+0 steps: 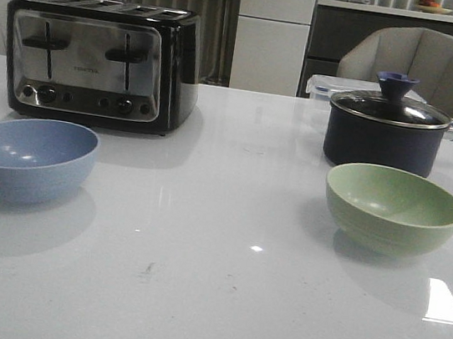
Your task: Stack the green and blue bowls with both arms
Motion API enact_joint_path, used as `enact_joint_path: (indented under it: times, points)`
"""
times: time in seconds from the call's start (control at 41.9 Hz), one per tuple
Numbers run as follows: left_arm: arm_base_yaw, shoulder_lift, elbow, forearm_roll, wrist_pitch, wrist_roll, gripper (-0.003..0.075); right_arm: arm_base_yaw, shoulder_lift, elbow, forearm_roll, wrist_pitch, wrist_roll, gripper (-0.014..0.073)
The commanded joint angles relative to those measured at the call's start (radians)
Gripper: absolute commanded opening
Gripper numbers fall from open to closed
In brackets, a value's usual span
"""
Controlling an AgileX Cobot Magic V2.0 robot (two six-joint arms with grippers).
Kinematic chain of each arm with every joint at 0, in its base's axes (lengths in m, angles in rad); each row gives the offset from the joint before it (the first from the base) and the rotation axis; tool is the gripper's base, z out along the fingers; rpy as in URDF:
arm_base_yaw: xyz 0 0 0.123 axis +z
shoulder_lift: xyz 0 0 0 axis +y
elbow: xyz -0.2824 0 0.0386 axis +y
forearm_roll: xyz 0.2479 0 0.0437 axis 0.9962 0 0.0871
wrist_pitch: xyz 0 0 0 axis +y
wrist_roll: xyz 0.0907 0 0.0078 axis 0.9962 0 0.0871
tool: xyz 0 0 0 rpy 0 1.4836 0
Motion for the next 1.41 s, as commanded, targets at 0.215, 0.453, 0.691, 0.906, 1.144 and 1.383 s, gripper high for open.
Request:
enact_joint_path:
  times: [0.215,0.453,0.691,0.906,1.144,1.383]
  points:
    - [-0.007,-0.02,0.005,-0.001,-0.092,-0.007,0.0093,-0.005,-0.019,-0.003,-0.012,-0.096,-0.002,0.0059]
    - [-0.007,-0.02,0.005,-0.001,-0.092,-0.007,0.0093,-0.005,-0.019,-0.003,-0.012,-0.096,-0.002,0.0059]
    - [-0.007,-0.02,0.005,-0.001,-0.092,-0.007,0.0093,-0.005,-0.019,-0.003,-0.012,-0.099,-0.002,0.0059]
    - [-0.007,-0.02,0.003,0.023,-0.132,-0.002,0.0093,-0.005,-0.019,-0.027,-0.01,-0.085,-0.002,0.0059]
    - [-0.01,-0.015,-0.152,0.004,-0.234,-0.002,0.0093,-0.005,-0.017,-0.249,-0.01,0.062,-0.002,0.0059]
    - [-0.01,0.089,-0.459,0.004,-0.049,-0.002,0.0093,-0.005,0.112,-0.494,-0.011,0.178,-0.002,0.0059]
